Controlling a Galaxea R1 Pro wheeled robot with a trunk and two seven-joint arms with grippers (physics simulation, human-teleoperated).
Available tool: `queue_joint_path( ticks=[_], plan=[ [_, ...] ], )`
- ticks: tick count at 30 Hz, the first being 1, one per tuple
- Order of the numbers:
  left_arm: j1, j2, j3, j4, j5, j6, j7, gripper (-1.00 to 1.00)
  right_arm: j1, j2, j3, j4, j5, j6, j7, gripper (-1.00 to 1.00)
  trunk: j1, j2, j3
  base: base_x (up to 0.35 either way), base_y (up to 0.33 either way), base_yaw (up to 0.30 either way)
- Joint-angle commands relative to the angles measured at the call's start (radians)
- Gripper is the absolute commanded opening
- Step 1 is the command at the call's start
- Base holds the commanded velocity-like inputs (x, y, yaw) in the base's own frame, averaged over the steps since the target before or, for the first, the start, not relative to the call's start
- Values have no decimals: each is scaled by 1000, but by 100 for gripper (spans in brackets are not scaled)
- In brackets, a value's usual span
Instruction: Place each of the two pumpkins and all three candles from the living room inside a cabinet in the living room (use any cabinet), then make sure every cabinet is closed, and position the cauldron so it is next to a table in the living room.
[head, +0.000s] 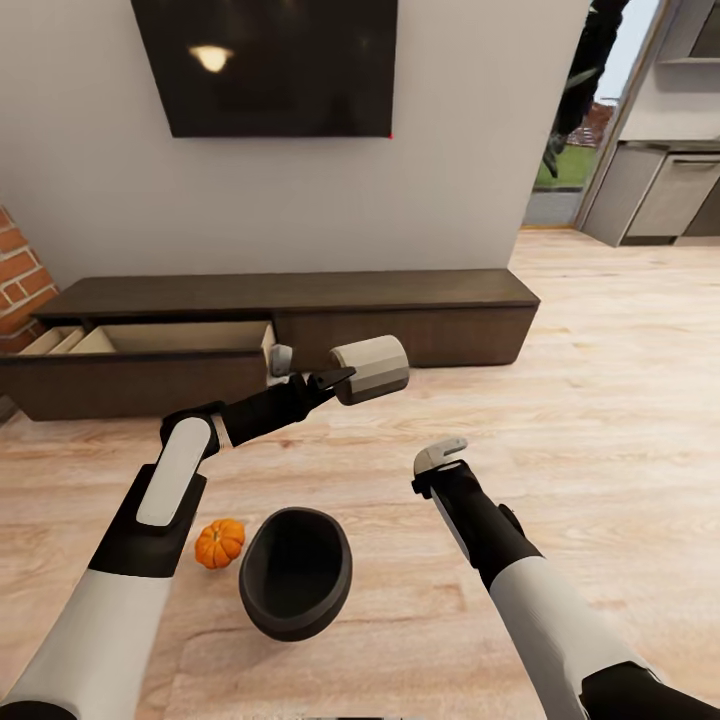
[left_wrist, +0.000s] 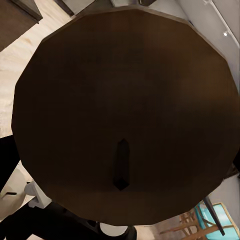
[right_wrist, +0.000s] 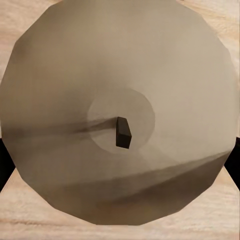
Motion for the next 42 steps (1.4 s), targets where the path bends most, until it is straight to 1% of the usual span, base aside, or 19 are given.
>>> queue_joint_path(
  ticks=[1,3,5,9,41,42],
  plan=[
    [1,0,-3,1,1,-2,-3,-100,0,0,0,0,1,-1,0,-100,0,0,-1,0,0,226],
    [1,1,-14,0,1,-2,-3,-100,0,0,0,0,0,-1,0,-100,0,0,-3,0,0,229],
    [1,1,-32,0,2,-3,-3,-100,0,0,0,1,1,-1,0,-100,0,0,-5,0,0,231],
    [1,2,-45,0,2,-5,-4,-100,2,0,0,0,1,-2,0,-100,0,0,-10,0,0,232],
    [1,2,-46,0,2,-5,-5,-100,3,0,0,1,1,-2,0,-100,0,0,-44,0,0,233],
    [1,2,-46,0,2,-5,-4,-100,3,0,0,1,1,-2,0,-100,-4,7,-42,0,0,233]
  ],
)
